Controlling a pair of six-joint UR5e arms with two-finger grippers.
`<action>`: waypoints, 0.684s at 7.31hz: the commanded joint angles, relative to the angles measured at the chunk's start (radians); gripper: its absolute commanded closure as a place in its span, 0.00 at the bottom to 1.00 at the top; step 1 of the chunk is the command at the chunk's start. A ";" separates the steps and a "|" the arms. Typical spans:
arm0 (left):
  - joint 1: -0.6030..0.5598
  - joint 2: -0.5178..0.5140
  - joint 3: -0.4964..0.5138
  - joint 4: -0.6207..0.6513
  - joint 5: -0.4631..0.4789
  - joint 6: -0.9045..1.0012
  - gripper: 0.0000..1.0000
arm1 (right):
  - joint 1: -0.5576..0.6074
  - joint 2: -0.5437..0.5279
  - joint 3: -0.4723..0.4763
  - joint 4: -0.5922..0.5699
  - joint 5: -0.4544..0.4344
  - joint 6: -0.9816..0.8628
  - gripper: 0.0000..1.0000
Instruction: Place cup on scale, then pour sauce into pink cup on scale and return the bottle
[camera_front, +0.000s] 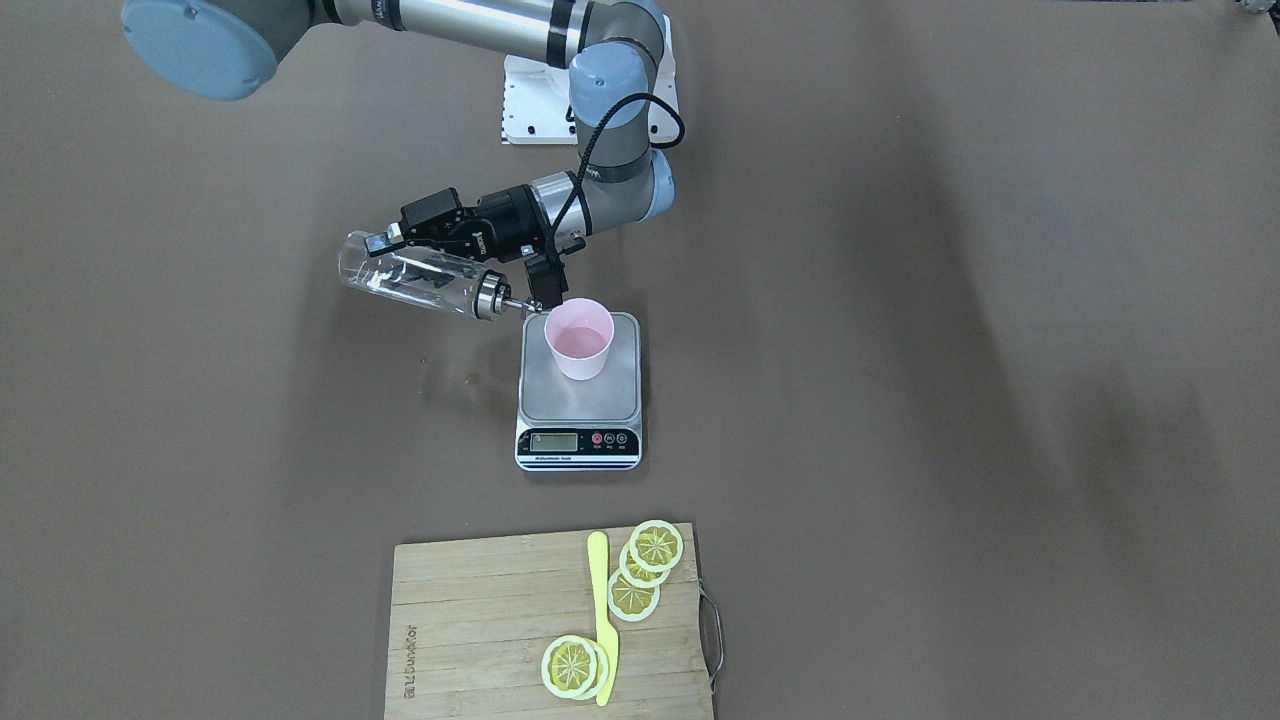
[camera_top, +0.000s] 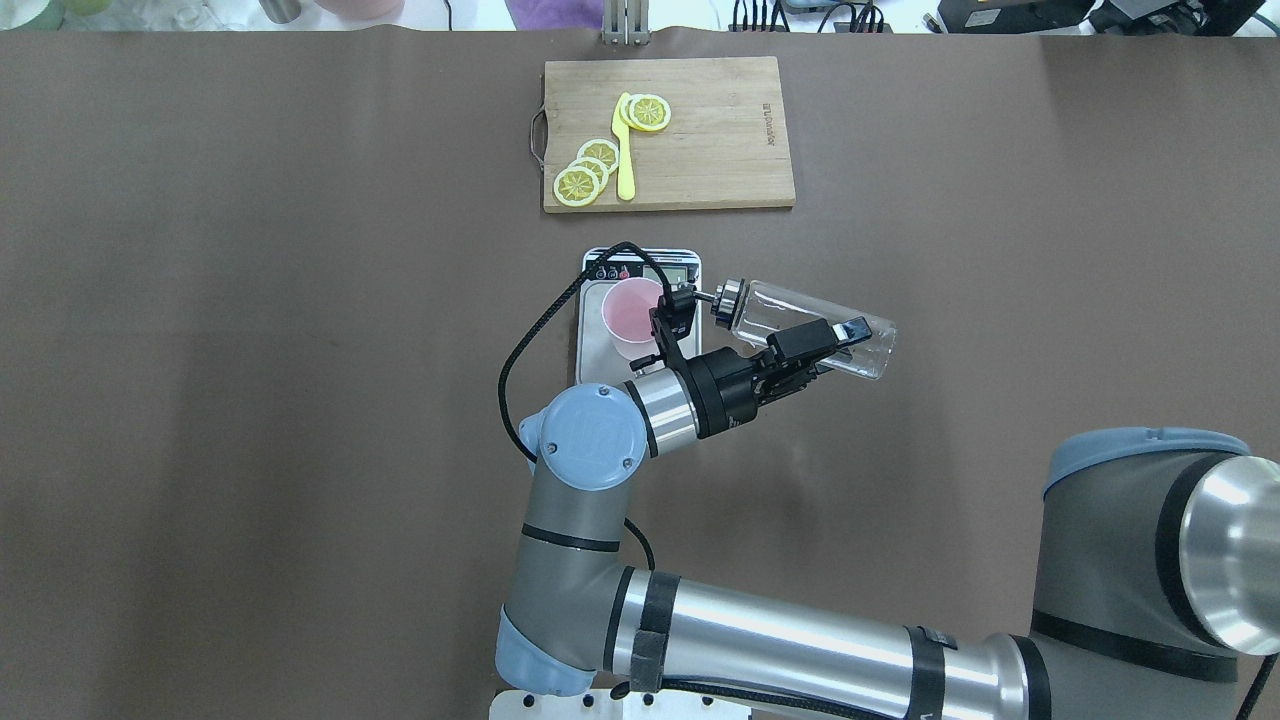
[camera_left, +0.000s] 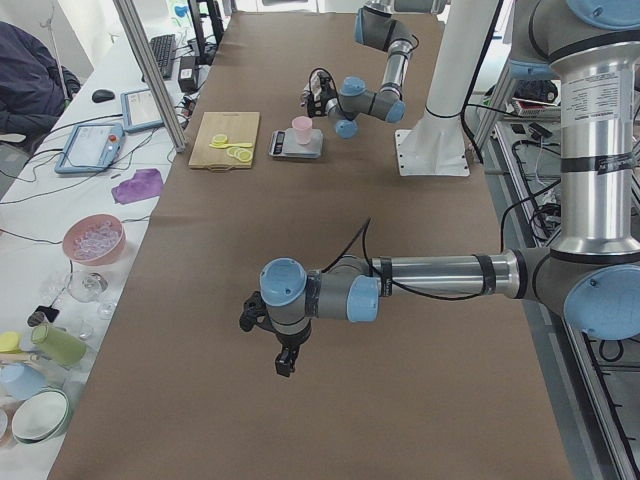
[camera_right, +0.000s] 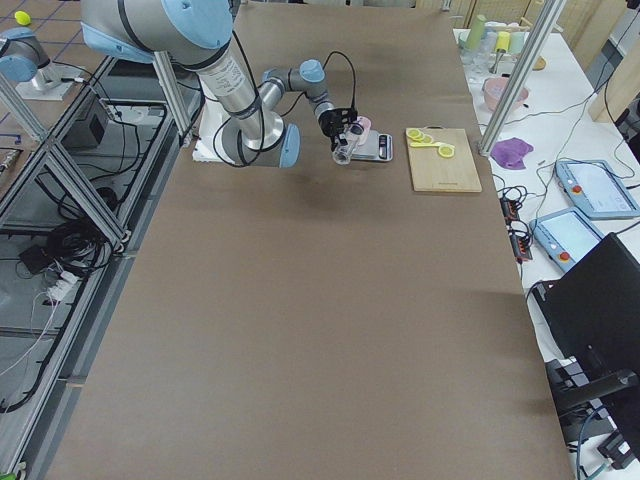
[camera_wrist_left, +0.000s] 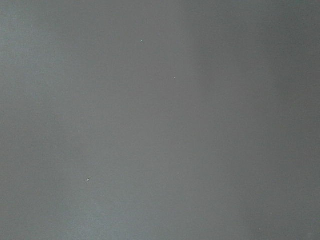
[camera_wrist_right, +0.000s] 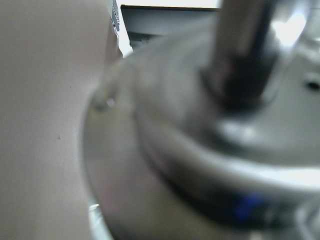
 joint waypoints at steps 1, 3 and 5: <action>0.000 0.000 0.001 0.000 0.000 0.000 0.02 | -0.008 0.016 -0.025 -0.043 0.006 0.029 1.00; 0.000 0.000 0.003 0.000 0.000 0.000 0.02 | -0.018 0.019 -0.025 -0.070 0.015 0.033 1.00; 0.000 0.000 0.006 0.000 0.000 0.002 0.02 | -0.019 0.021 -0.025 -0.099 0.018 0.046 1.00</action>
